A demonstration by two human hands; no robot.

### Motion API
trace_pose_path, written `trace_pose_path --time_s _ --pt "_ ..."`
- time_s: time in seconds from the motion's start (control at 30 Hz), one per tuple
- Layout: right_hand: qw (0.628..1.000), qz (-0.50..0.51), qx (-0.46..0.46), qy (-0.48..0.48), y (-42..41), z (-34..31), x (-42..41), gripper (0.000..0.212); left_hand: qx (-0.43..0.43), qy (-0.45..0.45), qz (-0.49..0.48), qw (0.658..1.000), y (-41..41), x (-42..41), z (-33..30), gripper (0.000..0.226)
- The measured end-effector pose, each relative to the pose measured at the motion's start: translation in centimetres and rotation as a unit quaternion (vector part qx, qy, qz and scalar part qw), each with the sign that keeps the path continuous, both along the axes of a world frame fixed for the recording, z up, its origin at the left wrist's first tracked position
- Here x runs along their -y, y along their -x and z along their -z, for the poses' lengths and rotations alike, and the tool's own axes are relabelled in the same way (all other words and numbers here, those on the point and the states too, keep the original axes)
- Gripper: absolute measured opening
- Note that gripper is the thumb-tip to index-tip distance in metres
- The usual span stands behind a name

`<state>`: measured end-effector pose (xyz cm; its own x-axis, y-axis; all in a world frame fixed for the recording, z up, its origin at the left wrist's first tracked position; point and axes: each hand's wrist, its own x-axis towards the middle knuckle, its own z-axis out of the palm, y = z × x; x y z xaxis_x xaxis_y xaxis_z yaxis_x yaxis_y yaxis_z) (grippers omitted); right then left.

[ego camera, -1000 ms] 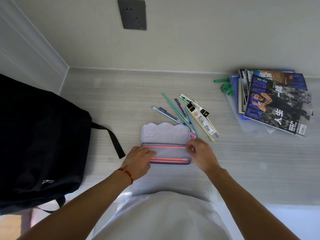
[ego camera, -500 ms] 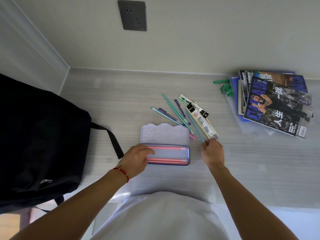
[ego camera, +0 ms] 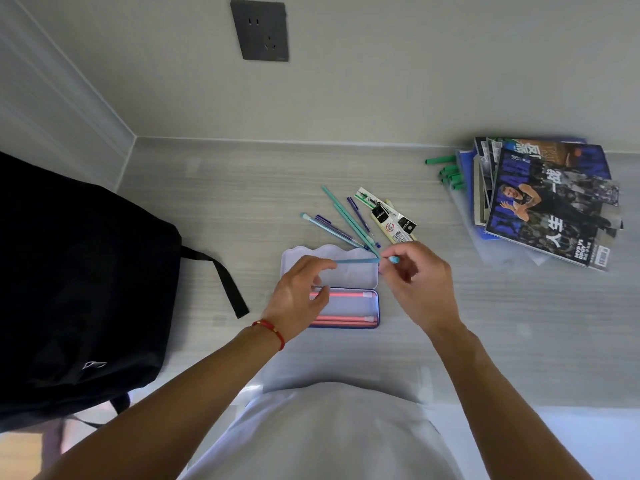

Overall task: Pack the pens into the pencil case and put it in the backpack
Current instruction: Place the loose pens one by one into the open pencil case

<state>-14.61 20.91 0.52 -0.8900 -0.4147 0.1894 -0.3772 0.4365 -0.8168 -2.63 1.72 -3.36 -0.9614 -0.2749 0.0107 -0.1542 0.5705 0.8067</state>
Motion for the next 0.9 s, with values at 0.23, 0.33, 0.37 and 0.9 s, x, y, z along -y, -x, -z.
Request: trace_pose_path --time_s 0.23,0.33,0.37,0.9 --pt "0.975 -0.187 -0.048 -0.111 -0.7 -3.5 3.2 0.012 0.113 -0.115 -0.147 0.976 -1.0 2.1 1.0 0.033" --pt "0.948 -0.235 -0.058 -0.206 -2.0 -1.9 5.9 0.011 0.136 -0.107 -0.156 0.973 -1.9 3.1 1.7 0.032" --pt "0.938 -0.25 -0.066 -0.23 -2.4 -0.9 6.9 0.014 0.137 -0.108 -0.159 0.972 -2.1 3.3 1.9 0.03" --pt "0.907 -0.26 0.048 -0.327 -4.5 8.0 7.9 0.022 0.171 0.072 -0.029 0.982 -4.0 2.8 4.8 0.028"
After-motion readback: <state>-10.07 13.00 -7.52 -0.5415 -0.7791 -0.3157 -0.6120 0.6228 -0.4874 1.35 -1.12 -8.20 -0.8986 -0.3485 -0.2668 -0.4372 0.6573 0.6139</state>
